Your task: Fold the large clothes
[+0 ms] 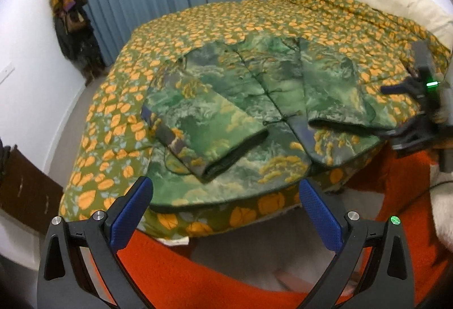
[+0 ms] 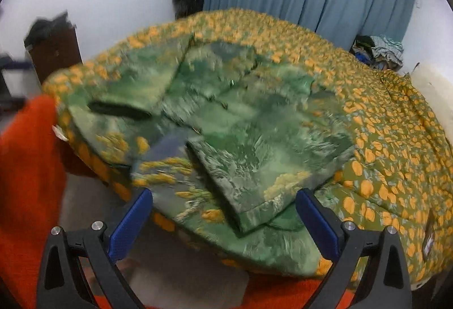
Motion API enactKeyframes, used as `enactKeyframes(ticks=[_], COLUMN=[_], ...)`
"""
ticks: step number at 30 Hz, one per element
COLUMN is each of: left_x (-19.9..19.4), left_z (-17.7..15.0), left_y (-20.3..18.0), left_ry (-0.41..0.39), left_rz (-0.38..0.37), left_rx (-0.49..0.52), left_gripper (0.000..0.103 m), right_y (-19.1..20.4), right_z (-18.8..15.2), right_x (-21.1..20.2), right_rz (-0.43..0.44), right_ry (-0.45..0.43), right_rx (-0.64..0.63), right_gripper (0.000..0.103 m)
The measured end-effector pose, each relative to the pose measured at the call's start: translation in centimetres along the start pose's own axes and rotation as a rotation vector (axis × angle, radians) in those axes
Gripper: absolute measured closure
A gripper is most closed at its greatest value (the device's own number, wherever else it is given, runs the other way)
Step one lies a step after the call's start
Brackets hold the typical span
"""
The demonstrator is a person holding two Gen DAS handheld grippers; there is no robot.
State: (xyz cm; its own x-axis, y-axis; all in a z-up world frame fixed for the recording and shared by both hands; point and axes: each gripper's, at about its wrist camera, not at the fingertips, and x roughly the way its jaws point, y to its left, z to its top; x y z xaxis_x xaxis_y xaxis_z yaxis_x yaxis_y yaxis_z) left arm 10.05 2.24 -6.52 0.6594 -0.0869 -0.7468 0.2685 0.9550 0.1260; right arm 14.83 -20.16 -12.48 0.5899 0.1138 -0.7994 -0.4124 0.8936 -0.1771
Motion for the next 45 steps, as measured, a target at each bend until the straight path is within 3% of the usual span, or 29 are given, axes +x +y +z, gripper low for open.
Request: enactKeyframes(ticks=[5,8,11,12,13,18,23,28,31,32,33,34,36,42,45], left_x=[1.1,2.4,3.5,3.9,4.2,5.6,7.5,9.0,10.4,11.0,11.5,11.8,12.8,16.9,19.1], left_z=[0.7,0.8,0.6,0.6,0.7,2.2,4.4,6.0,6.3,6.3,6.2,6.1,5.6,3.8,3.0], left_y=[0.0,0.0,0.0,0.2,0.3,1.9,3.5,3.9,3.5,3.3,3.1,3.0,2.6,0.7,-0.3], left_ry=[0.0,0.021,0.043,0.052,0.057,0.064,0.063,0.056,0.074,0.084,0.09,0.096,0.119,0.224,0.237], left_rz=[-0.042,-0.035,-0.03,-0.029,-0.03,-0.045,-0.037,-0.066,-0.079,-0.085,-0.093,-0.101,-0.122,-0.221,-0.186], left_rx=[-0.014,-0.017,-0.015,-0.011,-0.01,-0.027,-0.027,0.033,0.11,0.147,0.181,0.211,0.284,0.442,0.525], left_gripper=[0.001,0.001,0.001,0.001,0.001,0.001,0.001,0.001,0.001,0.001,0.001,0.001,0.001,0.001,0.001], right_y=[0.8,0.7,-1.3,-1.9,-2.6,-9.0,-20.2,-30.3,-33.7,-34.4,-34.9,-35.1,-34.7,-28.2,-24.1], right_z=[1.5,1.5,1.4,1.5,1.7,2.3,1.0,-2.8,-5.7,-6.9,-7.6,-8.6,-9.9,-9.4,-7.7], right_x=[6.3,8.9,9.3,8.7,7.5,-0.8,-8.3,-8.7,-5.7,-4.5,-3.6,-2.5,-2.3,-4.4,-4.8], right_rz=[-0.034,-0.057,0.015,0.027,0.01,-0.047,-0.253,-0.467,-0.511,-0.529,-0.542,-0.576,-0.609,-0.486,-0.393], right_ry=[0.091,0.133,0.152,0.137,0.11,-0.056,-0.167,-0.088,0.016,0.049,0.074,0.119,0.124,-0.008,-0.064], right_rx=[-0.097,-0.125,-0.02,0.011,0.046,0.241,0.453,0.627,0.704,0.73,0.743,0.757,0.788,0.797,0.751], right_gripper=[0.002,0.019,0.062,0.09,0.093,0.094,0.094,0.094,0.093,0.091,0.081,0.064,0.053,0.053,0.051])
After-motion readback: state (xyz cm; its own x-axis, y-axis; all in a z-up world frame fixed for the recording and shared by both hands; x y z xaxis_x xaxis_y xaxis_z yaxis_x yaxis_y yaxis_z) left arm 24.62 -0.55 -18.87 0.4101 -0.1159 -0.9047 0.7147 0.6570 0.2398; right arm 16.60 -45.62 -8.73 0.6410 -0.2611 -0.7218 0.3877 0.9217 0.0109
